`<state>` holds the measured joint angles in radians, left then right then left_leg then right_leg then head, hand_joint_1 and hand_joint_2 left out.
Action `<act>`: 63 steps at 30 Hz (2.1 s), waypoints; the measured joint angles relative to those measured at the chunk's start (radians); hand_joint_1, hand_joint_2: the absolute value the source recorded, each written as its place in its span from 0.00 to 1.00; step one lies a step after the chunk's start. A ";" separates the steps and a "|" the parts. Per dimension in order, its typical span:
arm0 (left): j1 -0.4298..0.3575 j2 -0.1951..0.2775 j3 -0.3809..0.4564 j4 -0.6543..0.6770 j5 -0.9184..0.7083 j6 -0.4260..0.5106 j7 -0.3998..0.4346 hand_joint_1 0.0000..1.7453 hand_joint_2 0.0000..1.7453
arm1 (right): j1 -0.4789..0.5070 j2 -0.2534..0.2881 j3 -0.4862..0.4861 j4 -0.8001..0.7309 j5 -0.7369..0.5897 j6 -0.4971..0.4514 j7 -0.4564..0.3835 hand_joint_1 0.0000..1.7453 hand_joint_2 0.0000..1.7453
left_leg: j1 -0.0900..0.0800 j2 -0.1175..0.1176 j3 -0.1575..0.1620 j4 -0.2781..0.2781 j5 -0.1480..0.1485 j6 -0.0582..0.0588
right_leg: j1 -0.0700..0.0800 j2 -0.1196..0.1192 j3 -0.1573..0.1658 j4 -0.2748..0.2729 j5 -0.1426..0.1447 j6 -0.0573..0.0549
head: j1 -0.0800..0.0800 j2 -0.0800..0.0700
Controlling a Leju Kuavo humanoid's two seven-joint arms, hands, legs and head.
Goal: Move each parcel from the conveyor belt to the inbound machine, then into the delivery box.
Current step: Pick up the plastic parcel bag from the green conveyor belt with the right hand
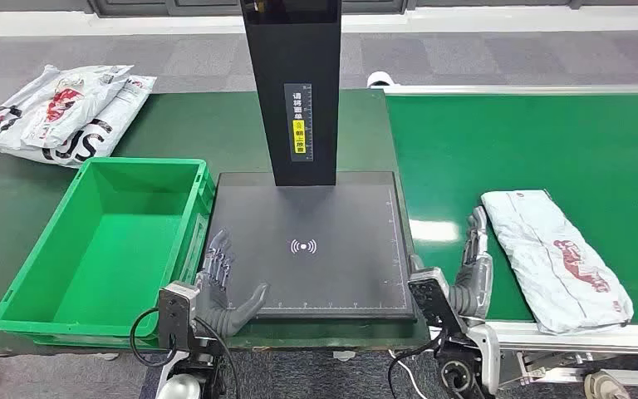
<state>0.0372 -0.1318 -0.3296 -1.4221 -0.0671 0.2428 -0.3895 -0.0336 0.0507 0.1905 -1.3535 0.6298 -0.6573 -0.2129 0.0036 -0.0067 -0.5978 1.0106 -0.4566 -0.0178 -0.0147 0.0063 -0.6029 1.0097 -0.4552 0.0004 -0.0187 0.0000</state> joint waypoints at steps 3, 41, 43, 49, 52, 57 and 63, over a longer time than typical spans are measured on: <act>-0.001 0.000 0.000 0.000 -0.001 0.000 0.000 0.00 1.00 | -0.007 -0.003 -0.012 0.001 0.001 0.000 0.001 0.00 1.00 | 0.000 0.000 0.000 0.000 0.000 0.000 | 0.000 0.000 0.000 0.000 0.000 0.000 | 0.000 0.000; -0.027 0.003 0.005 0.022 -0.005 -0.033 -0.005 0.00 1.00 | -0.335 -0.123 -0.416 0.531 0.548 -0.032 0.178 0.00 1.00 | -0.001 0.000 0.000 0.001 0.001 0.002 | -0.003 0.000 0.000 0.000 0.002 0.003 | 0.000 0.000; -0.026 0.003 0.012 0.022 -0.003 -0.033 -0.007 0.00 1.00 | -0.359 -0.129 -0.420 0.589 0.504 -0.004 0.156 0.00 1.00 | -0.001 0.000 0.000 0.001 0.001 0.002 | -0.003 0.000 0.000 0.000 0.002 0.003 | 0.000 0.000; -0.022 0.007 0.021 0.022 0.004 -0.033 -0.010 0.00 1.00 | -0.387 -0.134 -0.424 0.720 0.454 0.083 0.140 0.00 1.00 | -0.001 -0.001 0.000 0.001 0.001 0.002 | -0.002 0.000 0.000 0.000 0.001 0.002 | 0.000 0.000; -0.019 0.010 0.027 0.022 0.005 -0.033 -0.012 0.00 1.00 | -0.391 -0.134 -0.423 0.770 0.468 0.139 0.170 0.00 1.00 | -0.001 -0.001 -0.001 0.001 0.000 0.002 | -0.002 0.000 0.000 0.000 0.001 0.003 | 0.000 0.000; -0.019 0.012 0.035 0.022 0.005 -0.033 -0.014 0.00 1.00 | -0.399 -0.136 -0.421 0.840 0.492 0.218 0.240 0.00 1.00 | -0.001 -0.002 -0.001 0.001 0.000 0.002 | -0.003 -0.001 0.000 0.000 0.001 0.003 | 0.000 0.000; -0.024 0.012 0.036 0.023 0.005 -0.039 -0.015 0.00 1.00 | -0.404 -0.153 -0.418 0.904 0.504 0.331 0.320 0.00 1.00 | -0.001 -0.003 -0.001 0.001 0.001 0.002 | -0.003 -0.002 0.001 0.000 0.001 0.003 | 0.000 0.000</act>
<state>0.0136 -0.1202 -0.2934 -1.3994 -0.0623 0.2035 -0.4044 -0.4379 -0.1025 -0.2274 -0.4495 1.1337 -0.3258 0.1070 0.0024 -0.0095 -0.5985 1.0121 -0.4560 -0.0153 -0.0175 0.0045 -0.6023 1.0097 -0.4541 0.0031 -0.0187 -0.0002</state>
